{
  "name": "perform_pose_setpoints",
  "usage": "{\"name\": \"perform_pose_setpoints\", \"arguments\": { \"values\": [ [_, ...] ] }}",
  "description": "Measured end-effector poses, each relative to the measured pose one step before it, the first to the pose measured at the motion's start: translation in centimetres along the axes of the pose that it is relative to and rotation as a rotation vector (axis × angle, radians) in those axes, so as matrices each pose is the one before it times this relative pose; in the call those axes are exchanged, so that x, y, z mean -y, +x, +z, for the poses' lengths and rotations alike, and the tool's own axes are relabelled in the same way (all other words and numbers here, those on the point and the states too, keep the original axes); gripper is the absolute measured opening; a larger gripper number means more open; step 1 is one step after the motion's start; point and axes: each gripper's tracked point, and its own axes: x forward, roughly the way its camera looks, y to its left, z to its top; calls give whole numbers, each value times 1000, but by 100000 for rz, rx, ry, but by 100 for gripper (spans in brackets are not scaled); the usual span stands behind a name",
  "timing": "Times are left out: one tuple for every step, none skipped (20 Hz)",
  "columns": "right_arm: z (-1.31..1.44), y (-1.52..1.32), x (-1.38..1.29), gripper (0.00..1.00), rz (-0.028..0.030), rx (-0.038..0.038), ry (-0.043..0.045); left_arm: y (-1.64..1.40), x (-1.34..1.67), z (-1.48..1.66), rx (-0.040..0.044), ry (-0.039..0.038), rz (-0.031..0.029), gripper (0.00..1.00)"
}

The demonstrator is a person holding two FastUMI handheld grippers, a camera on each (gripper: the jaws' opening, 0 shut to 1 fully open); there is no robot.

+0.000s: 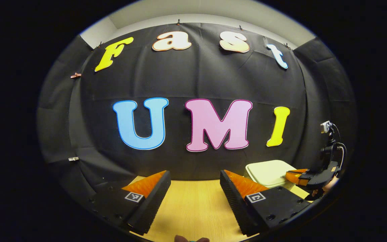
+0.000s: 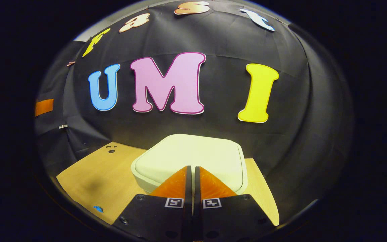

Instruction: Press the lid of the desktop garbage bin to open it, pick up the crumpled paper on the desktop and throw it into the bin, then pick up the pop can on the desktop and drop it into the bin, and finally close the garbage bin lid.

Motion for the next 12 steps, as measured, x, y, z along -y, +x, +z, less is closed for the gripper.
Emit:
{"name": "perform_pose_setpoints", "arguments": {
  "values": [
    [-136, 20, -104, 6, -95, 120, -751, 51, 10, -140, 22, -345, -51, 95],
    [53, -77, 40, 6, -133, 784, -399, 33, 39, -115, -177, -701, -78, 95],
    [14, 43, 45, 6, -15, -348, 443, -52, 23, -173, -316, -901, -152, 95],
    [235, -145, 18, 6, 523, 553, 1041, -25, 60, -17, -332, -829, -135, 95],
    [495, -167, 4, 6, 1340, 1740, 1761, -129, -57, 6, -316, -533, 51, 95],
    [410, -247, 170, 6, 820, 1253, 1102, -43, -74, -177, -141, -276, -32, 95],
    [-110, -170, 203, 5, -566, -426, 303, -69, -116, -97, -76, 53, -84, 95],
    [55, -100, 213, 5, -245, -40, 42, -75, -171, 134, -18, 226, 82, 95],
    [188, -140, 216, 5, -301, 500, -34, -107, -192, -91, -43, 133, 256, 95],
    [81, -285, 196, 5, -565, 196, -101, -52, -179, 64, -72, -32, 318, 95],
    [158, -270, 18, 5, -63, 351, 56, 54, -104, -15, -93, -25, 137, 95],
    [91, -332, 73, 5, -218, 251, -118, -110, -58, -126, -137, 146, 83, 95]
  ]
}}
